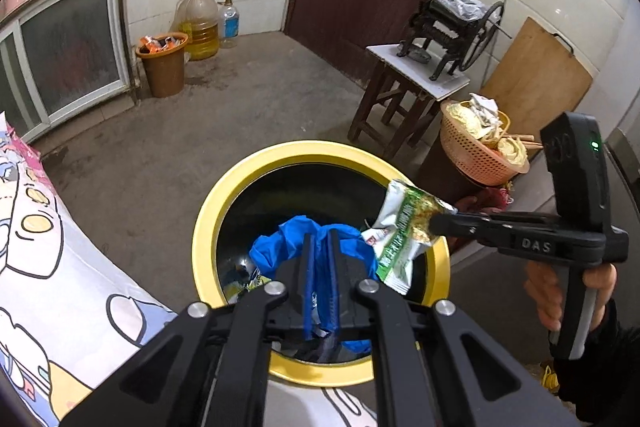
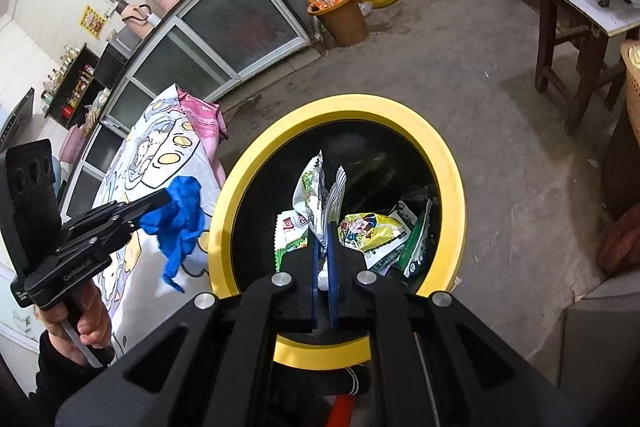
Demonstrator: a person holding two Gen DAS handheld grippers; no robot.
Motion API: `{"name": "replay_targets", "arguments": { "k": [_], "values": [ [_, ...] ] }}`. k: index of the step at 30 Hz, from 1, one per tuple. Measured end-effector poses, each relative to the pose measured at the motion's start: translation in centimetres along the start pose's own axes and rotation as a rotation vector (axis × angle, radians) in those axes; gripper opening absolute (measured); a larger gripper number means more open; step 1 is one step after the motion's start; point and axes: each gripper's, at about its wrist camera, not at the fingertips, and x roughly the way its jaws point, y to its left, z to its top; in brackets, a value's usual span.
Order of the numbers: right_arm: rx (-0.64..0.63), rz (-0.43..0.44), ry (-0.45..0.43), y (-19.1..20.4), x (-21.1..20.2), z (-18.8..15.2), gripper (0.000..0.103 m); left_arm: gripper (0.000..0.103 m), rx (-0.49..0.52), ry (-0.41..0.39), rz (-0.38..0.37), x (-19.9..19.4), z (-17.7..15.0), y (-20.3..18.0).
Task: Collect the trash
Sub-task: 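Open both tools to drop the glove and snack packet into the bin, then move both tools back over the foil wrapper and cabbage leaves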
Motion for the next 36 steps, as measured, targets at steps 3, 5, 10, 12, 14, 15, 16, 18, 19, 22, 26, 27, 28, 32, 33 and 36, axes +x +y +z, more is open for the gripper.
{"name": "replay_targets", "arguments": {
  "k": [3,5,10,12,14,15,16,18,19,22,26,27,28,32,33,36],
  "values": [
    [0.017,-0.004,0.005,-0.7,0.0,0.2,0.006,0.01,-0.03,0.007,-0.008,0.4,0.1,0.5],
    [0.03,-0.01,0.013,-1.2,0.0,0.1,0.006,0.024,-0.056,0.001,-0.009,0.4,0.1,0.9],
    [0.067,-0.005,0.024,-2.3,0.2,0.0,0.047,0.056,-0.112,-0.028,-0.001,-0.1,0.1,2.0],
    [0.089,0.002,0.012,-2.6,0.1,-0.1,0.05,0.06,-0.135,-0.042,0.014,-0.6,0.1,2.4],
    [0.085,-0.004,0.006,-2.5,-0.1,-0.1,0.05,0.06,-0.151,-0.051,0.022,-1.0,0.0,2.6],
    [0.085,-0.007,0.002,-2.4,-0.2,-0.2,0.05,0.061,-0.16,-0.061,0.032,-1.4,0.0,2.7],
    [0.086,-0.009,-0.001,-2.4,-0.3,-0.2,0.05,0.061,-0.166,-0.077,0.052,-1.9,0.0,2.8],
    [0.08,-0.008,-0.002,-2.1,-0.5,-0.3,0.05,0.065,-0.177,-0.109,0.079,-3.0,-0.1,2.9],
    [0.079,-0.008,-0.005,-2.0,-0.6,-0.3,0.05,0.068,-0.19,-0.123,0.092,-3.6,-0.2,3.0],
    [0.075,0.001,-0.014,-1.5,-0.9,-0.4,0.05,0.069,-0.25,-0.155,0.138,-5.6,-0.6,3.8],
    [0.042,0.029,-0.03,0.2,-1.1,-0.6,0.059,0.078,-0.327,-0.187,0.23,-8.7,-2.2,5.7],
    [0.027,0.045,-0.028,0.8,-1.0,-0.6,0.06,0.078,-0.344,-0.197,0.256,-9.9,-2.8,6.3],
    [0.009,0.058,-0.023,1.4,-0.9,-0.7,0.06,0.078,-0.357,-0.209,0.283,-11.2,-3.6,6.9],
    [-0.103,0.065,-0.043,5.1,-0.7,-1.0,0.06,0.078,-0.408,-0.239,0.426,-16.0,-6.7,9.1],
    [-0.125,0.07,-0.046,5.9,-0.6,-1.1,0.06,0.078,-0.428,-0.246,0.454,-17.4,-7.6,9.7],
    [-0.193,0.128,-0.033,8.9,0.2,-1.5,0.06,0.078,-0.488,-0.26,0.517,-21.0,-10.2,11.1]
  ]
}}
